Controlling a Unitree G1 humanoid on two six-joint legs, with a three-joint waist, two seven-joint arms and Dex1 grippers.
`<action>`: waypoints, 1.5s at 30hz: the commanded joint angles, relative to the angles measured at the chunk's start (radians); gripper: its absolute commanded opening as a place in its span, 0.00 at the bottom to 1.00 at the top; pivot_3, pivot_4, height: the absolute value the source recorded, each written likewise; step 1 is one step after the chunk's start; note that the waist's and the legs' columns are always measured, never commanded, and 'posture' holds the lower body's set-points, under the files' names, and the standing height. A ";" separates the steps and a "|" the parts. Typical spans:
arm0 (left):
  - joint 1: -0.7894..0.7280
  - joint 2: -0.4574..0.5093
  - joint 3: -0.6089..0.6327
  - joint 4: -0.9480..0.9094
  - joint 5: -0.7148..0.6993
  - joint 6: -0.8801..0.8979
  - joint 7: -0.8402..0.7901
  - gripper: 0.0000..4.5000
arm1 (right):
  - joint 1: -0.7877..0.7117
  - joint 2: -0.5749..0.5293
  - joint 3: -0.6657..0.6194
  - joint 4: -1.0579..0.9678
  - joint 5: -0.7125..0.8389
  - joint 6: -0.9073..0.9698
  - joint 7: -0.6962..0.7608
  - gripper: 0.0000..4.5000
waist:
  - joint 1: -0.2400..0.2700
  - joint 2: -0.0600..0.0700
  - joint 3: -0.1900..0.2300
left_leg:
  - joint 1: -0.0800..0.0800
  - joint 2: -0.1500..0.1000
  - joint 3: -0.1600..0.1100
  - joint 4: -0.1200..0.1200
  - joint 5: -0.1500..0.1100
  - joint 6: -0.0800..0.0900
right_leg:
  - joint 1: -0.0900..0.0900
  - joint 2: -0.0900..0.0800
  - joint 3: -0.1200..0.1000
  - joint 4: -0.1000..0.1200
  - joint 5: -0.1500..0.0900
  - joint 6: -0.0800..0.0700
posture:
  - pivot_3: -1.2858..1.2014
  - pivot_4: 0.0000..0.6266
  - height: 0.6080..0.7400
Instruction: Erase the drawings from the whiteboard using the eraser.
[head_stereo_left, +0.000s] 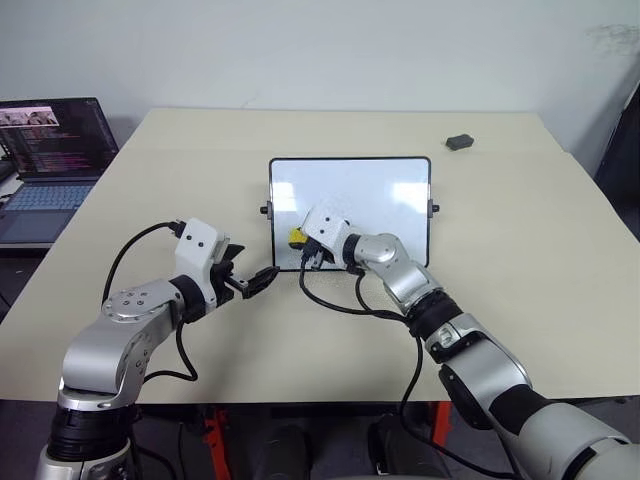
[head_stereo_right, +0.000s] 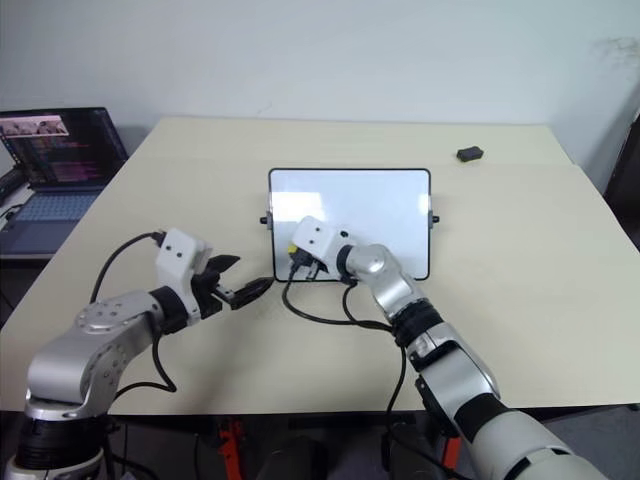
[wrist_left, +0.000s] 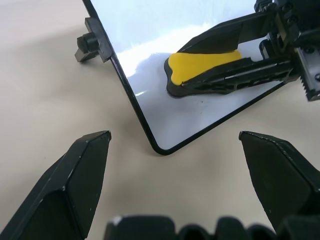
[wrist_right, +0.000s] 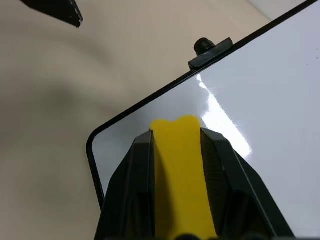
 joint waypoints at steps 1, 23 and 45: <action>-0.013 0.001 0.005 -0.031 -0.004 -0.010 0.005 1.00 | 0.024 -0.018 -0.052 -0.116 0.061 0.082 0.025 0.21 | 0.001 0.000 0.000 | -0.001 0.000 -0.001 0.000 0.000 0.000 | -0.001 0.000 0.000 0.000 0.000 0.000 | 0.52 0.24 1.00; -0.164 -0.030 -0.177 -0.057 -0.052 -0.203 -0.246 1.00 | 0.718 -0.296 -0.563 -1.114 0.289 0.523 -0.280 0.21 | 0.010 0.001 0.001 | -0.019 0.000 0.001 0.000 -0.002 -0.003 | -0.018 0.001 0.000 -0.002 -0.001 0.002 | 0.52 0.24 1.00; -0.420 -0.114 -0.489 0.208 0.122 -0.487 -0.616 1.00 | 0.835 -0.275 -0.625 -1.090 0.377 0.676 -0.404 0.21 | 0.011 0.001 0.002 | -0.020 0.000 0.005 0.000 -0.002 -0.002 | -0.018 0.006 0.004 -0.002 -0.002 0.004 | 0.52 0.24 1.00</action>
